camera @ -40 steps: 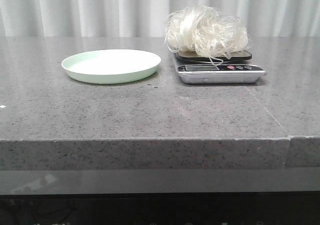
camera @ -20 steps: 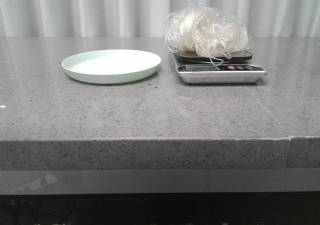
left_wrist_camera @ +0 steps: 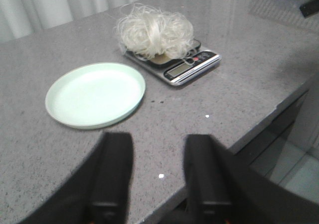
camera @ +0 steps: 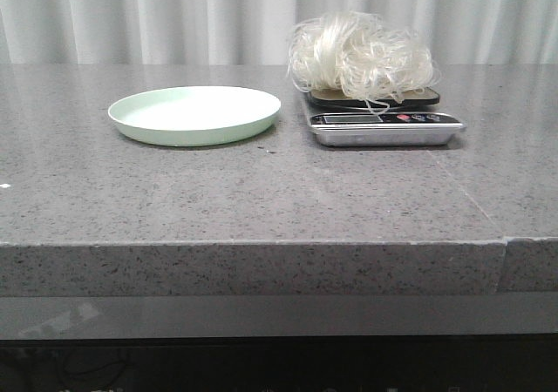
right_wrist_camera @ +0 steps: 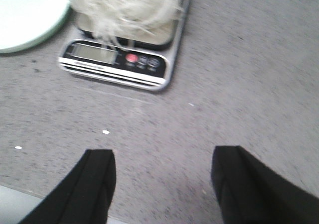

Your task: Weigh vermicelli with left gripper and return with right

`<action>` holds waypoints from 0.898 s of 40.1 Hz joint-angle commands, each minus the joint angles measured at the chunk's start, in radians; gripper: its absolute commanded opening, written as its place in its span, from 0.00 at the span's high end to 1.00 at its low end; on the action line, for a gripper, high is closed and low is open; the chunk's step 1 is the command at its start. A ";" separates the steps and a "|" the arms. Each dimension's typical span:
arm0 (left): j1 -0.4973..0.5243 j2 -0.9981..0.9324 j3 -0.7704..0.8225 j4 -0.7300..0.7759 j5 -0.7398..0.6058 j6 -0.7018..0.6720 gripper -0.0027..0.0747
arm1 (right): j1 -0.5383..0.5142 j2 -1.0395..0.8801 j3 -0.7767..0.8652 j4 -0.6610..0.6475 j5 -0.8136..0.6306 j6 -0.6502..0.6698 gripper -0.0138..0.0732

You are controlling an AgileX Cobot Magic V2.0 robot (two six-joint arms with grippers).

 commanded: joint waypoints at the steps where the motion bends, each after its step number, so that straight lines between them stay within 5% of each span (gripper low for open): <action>1: -0.005 0.006 -0.027 -0.009 -0.069 -0.005 0.56 | 0.044 0.066 -0.109 0.004 -0.047 -0.017 0.23; 36: -0.005 0.006 -0.027 -0.009 -0.069 -0.005 0.56 | 0.107 0.871 -0.916 0.033 0.053 -0.017 0.23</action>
